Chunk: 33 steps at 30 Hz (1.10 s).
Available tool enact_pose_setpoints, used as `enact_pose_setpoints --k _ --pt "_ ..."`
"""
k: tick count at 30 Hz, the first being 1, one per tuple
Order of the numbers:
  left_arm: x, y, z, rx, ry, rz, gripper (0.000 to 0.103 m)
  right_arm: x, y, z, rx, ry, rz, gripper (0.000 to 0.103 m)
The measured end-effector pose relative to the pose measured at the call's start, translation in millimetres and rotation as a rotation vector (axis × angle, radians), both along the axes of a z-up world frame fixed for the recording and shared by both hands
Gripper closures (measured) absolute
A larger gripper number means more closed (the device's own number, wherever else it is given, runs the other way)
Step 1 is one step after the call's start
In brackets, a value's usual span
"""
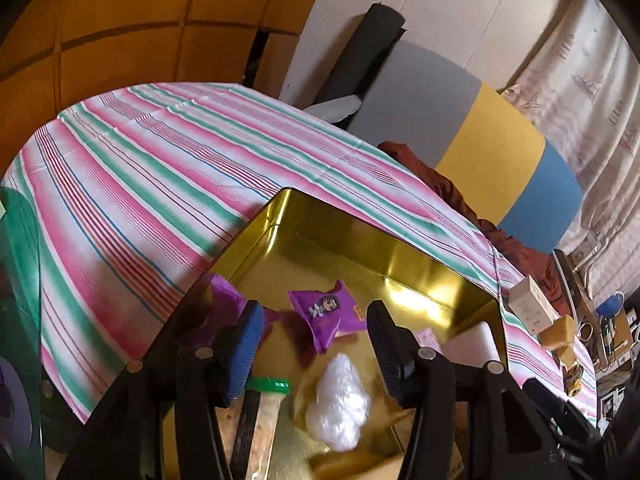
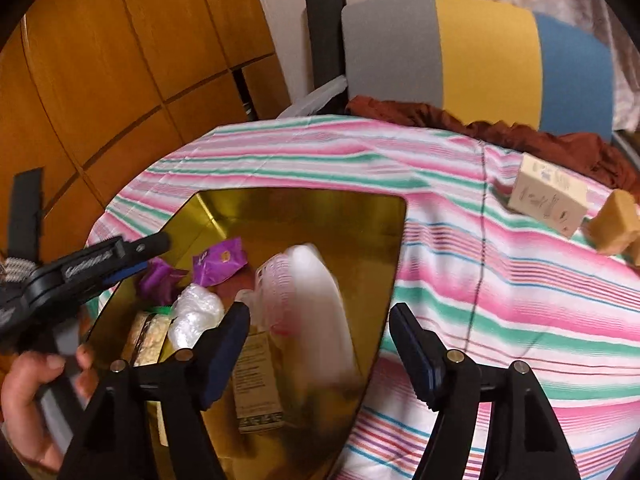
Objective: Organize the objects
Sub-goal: 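Open both tools to release the packet and block into the tray, then move both tools back toward the items left on the cloth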
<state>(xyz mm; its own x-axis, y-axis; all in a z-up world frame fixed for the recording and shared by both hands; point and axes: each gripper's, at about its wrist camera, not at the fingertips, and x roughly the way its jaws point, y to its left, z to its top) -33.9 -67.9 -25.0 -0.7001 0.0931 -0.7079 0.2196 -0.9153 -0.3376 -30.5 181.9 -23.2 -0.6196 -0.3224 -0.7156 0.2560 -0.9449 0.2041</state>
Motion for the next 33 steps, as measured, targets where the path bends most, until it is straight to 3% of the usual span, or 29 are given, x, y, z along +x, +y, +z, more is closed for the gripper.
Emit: enact_pose_setpoints --k 15,25,33 --pt "20.8 57.1 14.3 -0.021 0.036 -0.167 0.048 14.9 34.8 16.0 -0.045 0.044 -0.063 0.03" --pt "33.2 125.9 27.1 -0.08 0.085 -0.364 0.048 26.0 84.2 14.6 -0.018 0.033 -0.129 0.03" --pt "48.7 190.7 27.5 -0.075 0.092 -0.534 0.048 37.9 143.9 7.6 0.047 -0.011 -0.186 0.03"
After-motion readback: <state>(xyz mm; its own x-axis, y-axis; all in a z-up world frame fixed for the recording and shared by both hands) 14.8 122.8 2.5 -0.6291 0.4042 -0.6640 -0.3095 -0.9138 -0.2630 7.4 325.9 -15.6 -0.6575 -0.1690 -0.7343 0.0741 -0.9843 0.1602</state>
